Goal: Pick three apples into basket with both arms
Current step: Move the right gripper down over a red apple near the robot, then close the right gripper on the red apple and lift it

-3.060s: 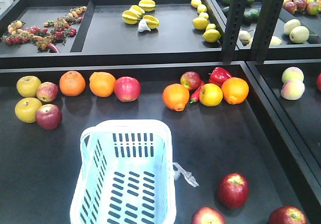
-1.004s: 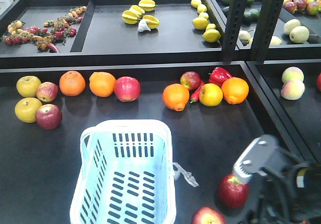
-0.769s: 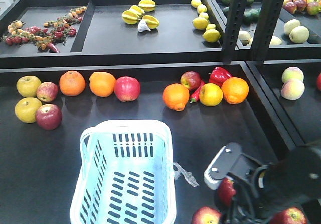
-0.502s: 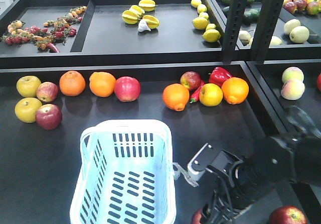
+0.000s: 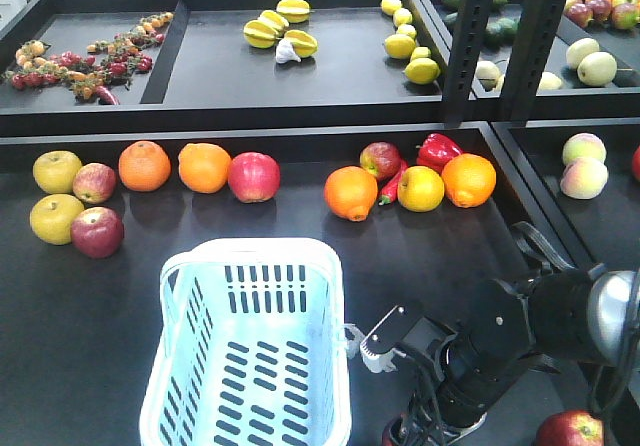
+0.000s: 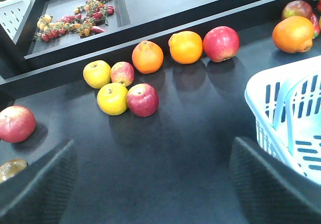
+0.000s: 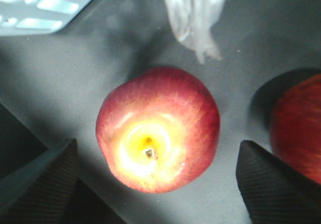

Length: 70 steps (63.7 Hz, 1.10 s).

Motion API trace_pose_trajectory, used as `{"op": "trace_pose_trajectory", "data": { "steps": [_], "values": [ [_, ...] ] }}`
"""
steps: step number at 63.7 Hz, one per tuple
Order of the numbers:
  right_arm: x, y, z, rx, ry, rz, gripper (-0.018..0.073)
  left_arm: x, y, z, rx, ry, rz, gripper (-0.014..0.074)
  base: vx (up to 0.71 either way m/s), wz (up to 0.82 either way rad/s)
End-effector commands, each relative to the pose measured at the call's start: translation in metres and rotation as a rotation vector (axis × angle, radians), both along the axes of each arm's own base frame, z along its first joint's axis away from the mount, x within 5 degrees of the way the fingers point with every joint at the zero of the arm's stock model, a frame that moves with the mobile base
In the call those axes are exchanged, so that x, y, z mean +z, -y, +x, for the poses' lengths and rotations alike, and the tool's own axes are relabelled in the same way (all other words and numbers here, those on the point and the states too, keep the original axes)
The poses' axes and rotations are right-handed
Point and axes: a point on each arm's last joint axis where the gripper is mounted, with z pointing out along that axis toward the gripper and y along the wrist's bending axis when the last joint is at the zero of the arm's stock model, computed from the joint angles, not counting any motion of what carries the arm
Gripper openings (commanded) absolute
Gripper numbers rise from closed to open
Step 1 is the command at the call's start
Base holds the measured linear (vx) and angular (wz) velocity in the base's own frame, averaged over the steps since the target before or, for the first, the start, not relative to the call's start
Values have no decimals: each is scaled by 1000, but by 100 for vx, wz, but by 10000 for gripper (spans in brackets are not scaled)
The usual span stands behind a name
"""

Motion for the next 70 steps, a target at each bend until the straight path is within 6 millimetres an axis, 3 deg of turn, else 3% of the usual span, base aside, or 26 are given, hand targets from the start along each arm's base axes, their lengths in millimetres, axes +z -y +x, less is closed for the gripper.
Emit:
{"op": "trace_pose_trajectory", "data": {
  "steps": [1,41,48,70],
  "values": [
    [10,-4,7,1,51,29,613,11,2,2,-17,66,-6,585,0,0],
    [-23,-5,10,-9,-18,-14,580,11,2,2,-17,66,-6,585,0,0],
    [-26,-5,10,-9,-25,-19,549,11,2,2,-17,66,-6,585,0,0],
    [-19,-4,6,16,-83,-34,335,11,2,2,-17,66,-6,585,0,0]
  ]
}}
